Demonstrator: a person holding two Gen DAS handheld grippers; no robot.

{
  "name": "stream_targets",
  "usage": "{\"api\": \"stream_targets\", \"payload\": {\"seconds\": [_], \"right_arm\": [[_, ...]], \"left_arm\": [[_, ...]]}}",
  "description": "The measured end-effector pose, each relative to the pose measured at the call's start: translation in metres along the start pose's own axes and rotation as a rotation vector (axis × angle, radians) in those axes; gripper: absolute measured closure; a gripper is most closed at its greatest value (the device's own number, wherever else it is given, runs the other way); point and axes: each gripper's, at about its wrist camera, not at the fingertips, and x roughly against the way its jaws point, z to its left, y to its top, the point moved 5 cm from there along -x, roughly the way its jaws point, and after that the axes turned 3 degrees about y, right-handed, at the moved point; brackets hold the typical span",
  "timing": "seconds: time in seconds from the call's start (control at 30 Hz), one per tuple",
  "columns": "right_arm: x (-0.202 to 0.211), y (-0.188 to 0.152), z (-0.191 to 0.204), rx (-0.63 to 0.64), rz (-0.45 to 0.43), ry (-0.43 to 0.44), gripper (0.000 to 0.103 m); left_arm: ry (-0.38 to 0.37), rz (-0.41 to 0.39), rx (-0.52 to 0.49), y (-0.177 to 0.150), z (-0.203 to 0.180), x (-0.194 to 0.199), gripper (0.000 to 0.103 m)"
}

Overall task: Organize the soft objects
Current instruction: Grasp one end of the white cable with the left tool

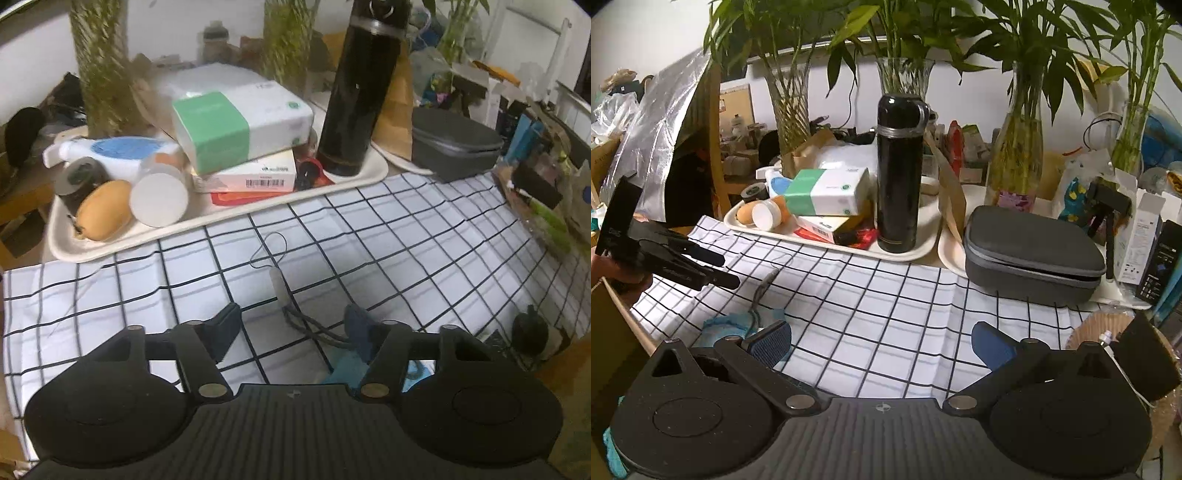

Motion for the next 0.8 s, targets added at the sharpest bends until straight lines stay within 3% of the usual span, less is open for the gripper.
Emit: {"api": "stream_targets", "payload": {"seconds": [0.17,0.23,0.37,0.53,0.7,0.8], "right_arm": [[-0.008,0.001,-0.006,0.005,0.011,0.0,0.0],[-0.008,0.001,-0.006,0.007,0.011,0.002,0.0],[-0.013,0.002,-0.01,-0.005,0.013,0.012,0.0],[-0.019,0.001,-0.009,0.009,0.027,0.004,0.0],[-0.024,0.0,-0.009,0.015,0.04,0.002,0.0],[-0.026,-0.002,-0.01,0.014,0.05,-0.002,0.0]], "left_arm": [[0.005,0.033,-0.018,0.003,-0.001,-0.023,0.05],[0.026,0.044,-0.035,0.004,-0.001,-0.031,0.06],[0.057,0.063,-0.037,0.007,0.0,-0.045,0.069],[0.117,0.049,-0.127,0.008,-0.009,-0.049,0.093],[0.063,0.082,-0.115,0.009,-0.011,-0.047,0.094],[0.074,0.074,-0.121,0.015,-0.012,-0.04,0.094]]}}
